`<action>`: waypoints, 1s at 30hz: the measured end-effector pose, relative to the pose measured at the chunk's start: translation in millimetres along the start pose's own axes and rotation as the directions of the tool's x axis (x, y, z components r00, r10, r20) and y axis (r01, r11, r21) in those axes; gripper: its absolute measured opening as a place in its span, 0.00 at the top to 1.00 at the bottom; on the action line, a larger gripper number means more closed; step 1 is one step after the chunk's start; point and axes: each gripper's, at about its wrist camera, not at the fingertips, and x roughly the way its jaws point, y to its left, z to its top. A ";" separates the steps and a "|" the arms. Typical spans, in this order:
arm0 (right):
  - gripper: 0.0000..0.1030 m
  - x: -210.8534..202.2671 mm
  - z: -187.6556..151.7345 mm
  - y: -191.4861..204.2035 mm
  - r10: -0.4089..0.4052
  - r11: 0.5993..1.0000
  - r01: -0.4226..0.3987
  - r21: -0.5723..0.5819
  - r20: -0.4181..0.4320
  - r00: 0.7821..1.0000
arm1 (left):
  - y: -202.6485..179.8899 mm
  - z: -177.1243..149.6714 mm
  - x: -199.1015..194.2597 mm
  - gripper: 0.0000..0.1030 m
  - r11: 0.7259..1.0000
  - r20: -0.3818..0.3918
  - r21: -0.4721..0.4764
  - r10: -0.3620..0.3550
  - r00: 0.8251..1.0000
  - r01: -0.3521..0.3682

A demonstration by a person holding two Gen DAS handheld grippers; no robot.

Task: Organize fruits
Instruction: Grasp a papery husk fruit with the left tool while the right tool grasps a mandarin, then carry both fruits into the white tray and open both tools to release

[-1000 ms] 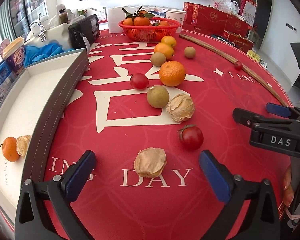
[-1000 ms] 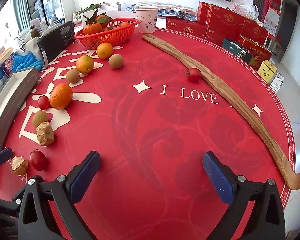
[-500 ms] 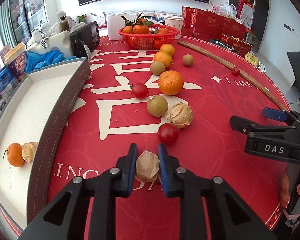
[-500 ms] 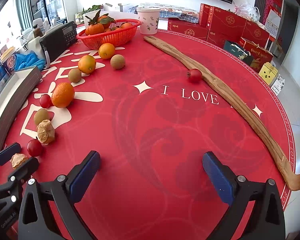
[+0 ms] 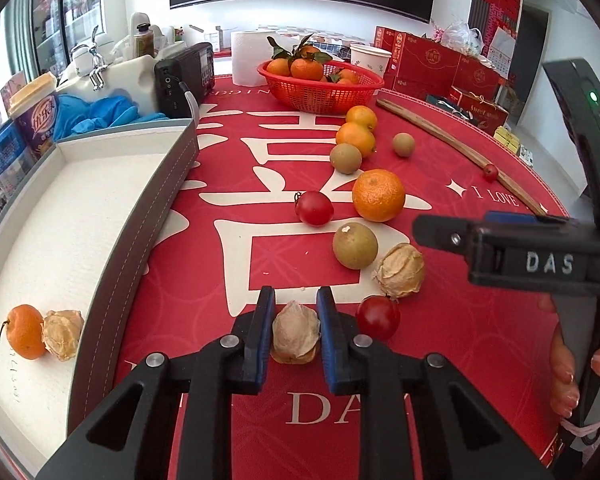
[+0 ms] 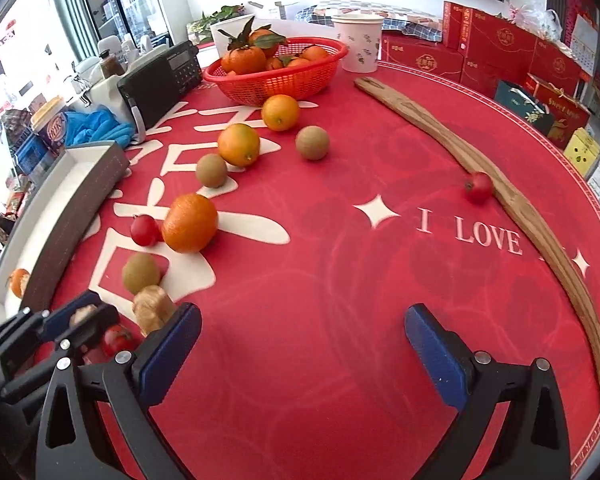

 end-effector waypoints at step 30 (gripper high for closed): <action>0.63 4.6 10.5 23.3 0.039 0.999 -0.037 -0.022 0.087 0.995 | 16.6 1.1 -20.3 0.77 0.998 0.117 -0.053 -0.025 0.993 0.032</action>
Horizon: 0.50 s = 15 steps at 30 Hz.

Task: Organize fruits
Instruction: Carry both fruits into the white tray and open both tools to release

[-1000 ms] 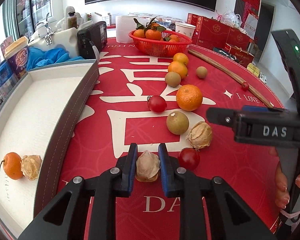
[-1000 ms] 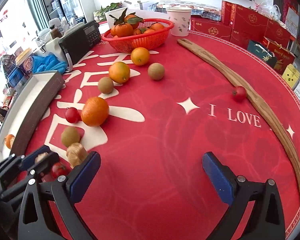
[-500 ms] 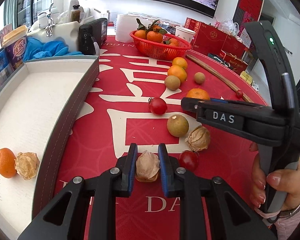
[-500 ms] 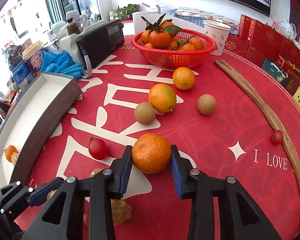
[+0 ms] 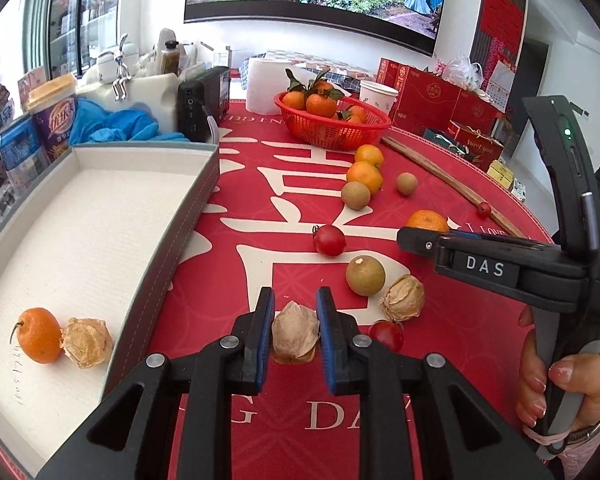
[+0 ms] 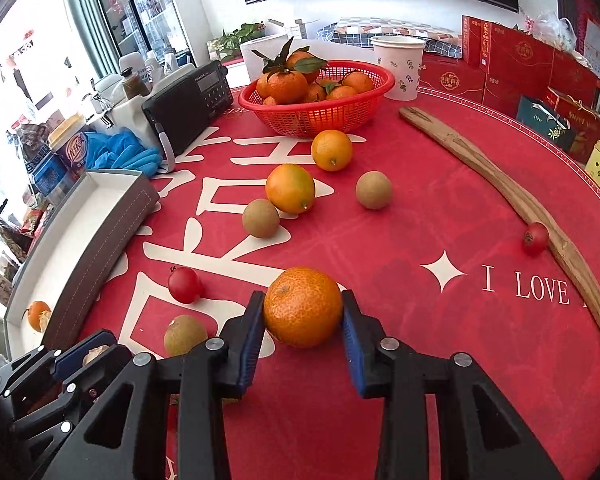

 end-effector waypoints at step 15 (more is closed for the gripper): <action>0.63 -6.3 0.9 -2.7 0.012 1.000 -0.013 0.018 0.023 1.000 | 7.4 3.2 -6.3 0.77 1.000 0.049 -0.014 0.025 0.998 -0.024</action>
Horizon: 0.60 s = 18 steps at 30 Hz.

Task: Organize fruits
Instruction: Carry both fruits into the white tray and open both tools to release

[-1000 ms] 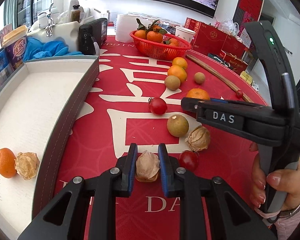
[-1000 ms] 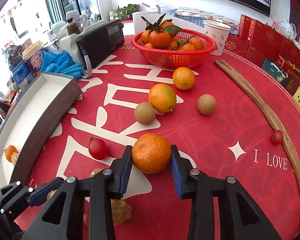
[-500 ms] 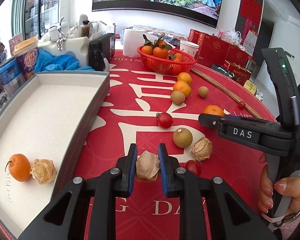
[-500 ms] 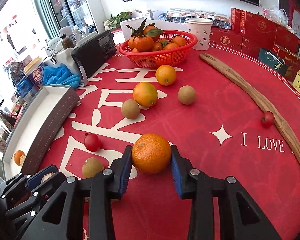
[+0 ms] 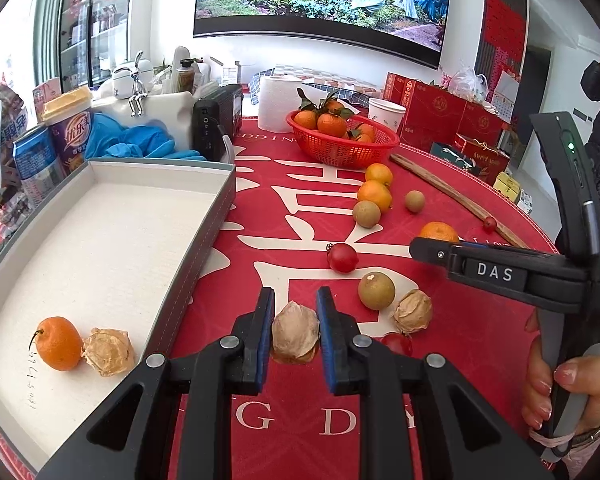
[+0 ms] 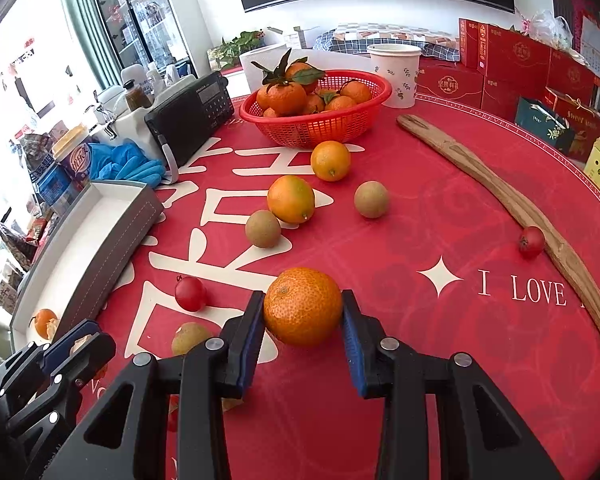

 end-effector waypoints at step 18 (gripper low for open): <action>0.63 -8.9 8.0 15.5 0.061 0.998 -0.061 -0.010 0.032 0.998 | 24.6 8.9 -21.0 0.77 0.996 0.083 -0.059 0.066 0.994 -0.062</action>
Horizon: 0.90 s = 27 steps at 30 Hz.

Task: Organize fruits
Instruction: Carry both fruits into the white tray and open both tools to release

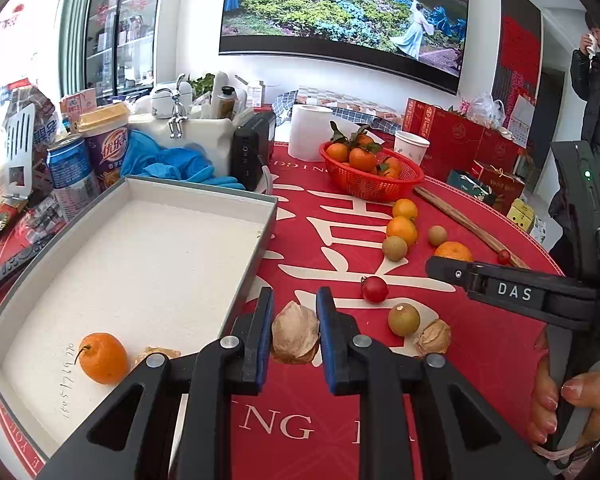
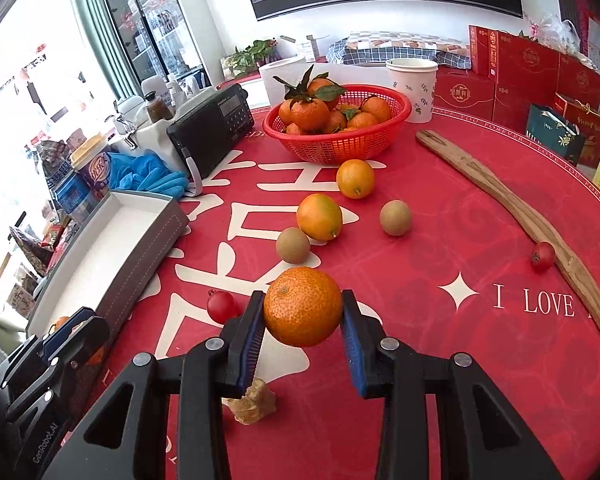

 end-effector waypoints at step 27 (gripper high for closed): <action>0.63 36.7 22.0 161.6 0.253 0.948 -0.267 -0.172 -0.102 0.962 | 130.5 10.4 -16.6 0.78 0.926 -0.024 -0.276 0.262 0.965 -0.258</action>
